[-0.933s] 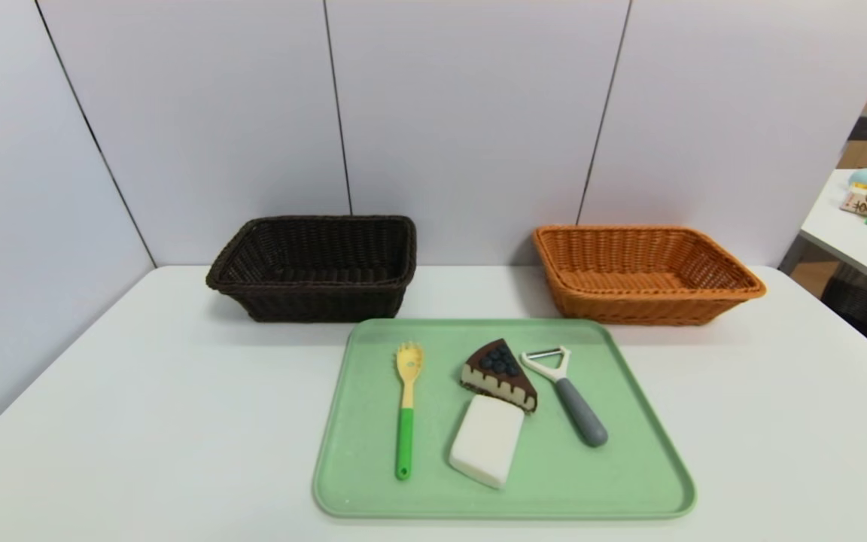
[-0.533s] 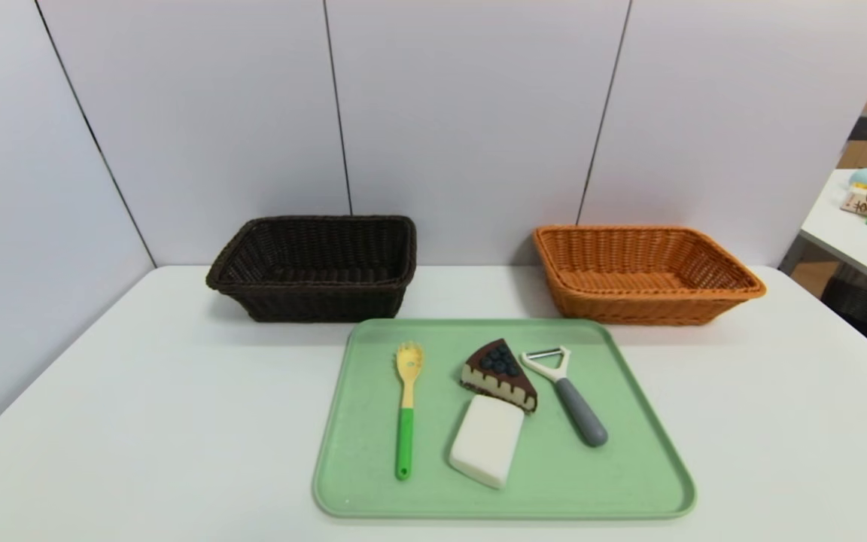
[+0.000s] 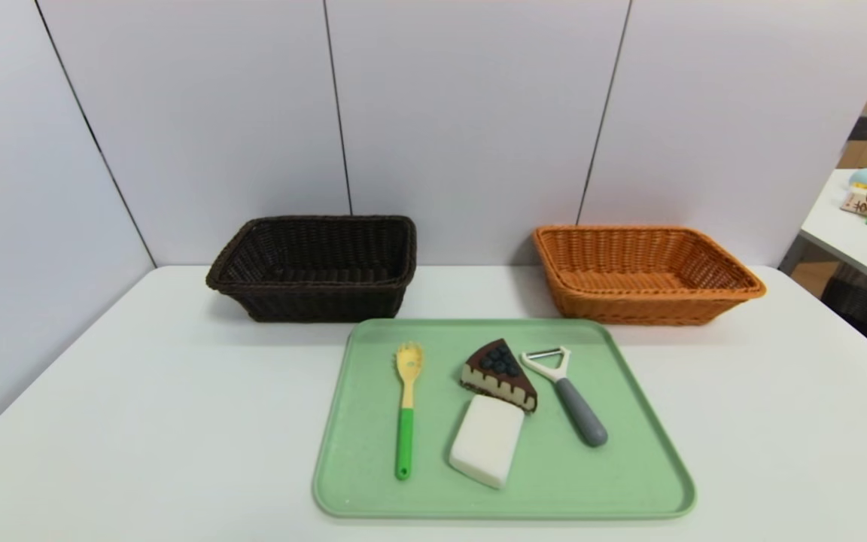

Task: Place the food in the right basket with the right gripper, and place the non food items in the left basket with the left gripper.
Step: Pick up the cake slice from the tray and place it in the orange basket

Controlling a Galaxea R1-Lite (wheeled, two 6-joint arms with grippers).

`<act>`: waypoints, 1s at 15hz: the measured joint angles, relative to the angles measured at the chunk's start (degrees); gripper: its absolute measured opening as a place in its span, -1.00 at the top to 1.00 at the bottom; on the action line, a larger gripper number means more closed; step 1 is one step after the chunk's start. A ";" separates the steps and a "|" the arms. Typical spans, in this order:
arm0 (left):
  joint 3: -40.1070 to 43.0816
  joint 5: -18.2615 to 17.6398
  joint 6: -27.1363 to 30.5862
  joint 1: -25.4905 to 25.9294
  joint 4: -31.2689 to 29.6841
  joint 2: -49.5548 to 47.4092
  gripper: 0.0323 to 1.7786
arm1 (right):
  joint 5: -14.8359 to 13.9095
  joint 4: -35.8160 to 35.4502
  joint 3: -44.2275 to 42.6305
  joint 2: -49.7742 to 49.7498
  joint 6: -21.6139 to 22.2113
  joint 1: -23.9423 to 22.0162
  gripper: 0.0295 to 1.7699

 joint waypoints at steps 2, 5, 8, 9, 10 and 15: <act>0.00 0.00 0.00 0.00 0.00 0.00 -0.90 | 0.00 0.00 0.00 0.00 0.00 0.00 -0.91; 0.00 0.00 -0.01 0.00 0.02 0.00 -0.90 | 0.00 0.00 0.00 0.00 -0.04 0.00 -0.91; 0.00 0.00 -0.01 0.00 0.00 0.00 -0.90 | 0.00 0.00 0.00 0.00 0.00 0.00 -0.91; 0.00 0.00 -0.01 0.00 0.02 0.00 -0.90 | 0.02 -0.07 0.00 0.00 -0.28 0.00 -0.91; 0.00 0.00 0.05 0.00 0.00 0.00 -0.90 | 0.07 -0.13 0.00 0.00 -0.48 0.00 -0.91; 0.00 -0.11 1.77 0.00 0.16 0.00 -0.90 | 0.02 -0.11 0.00 0.00 -0.57 0.00 -0.91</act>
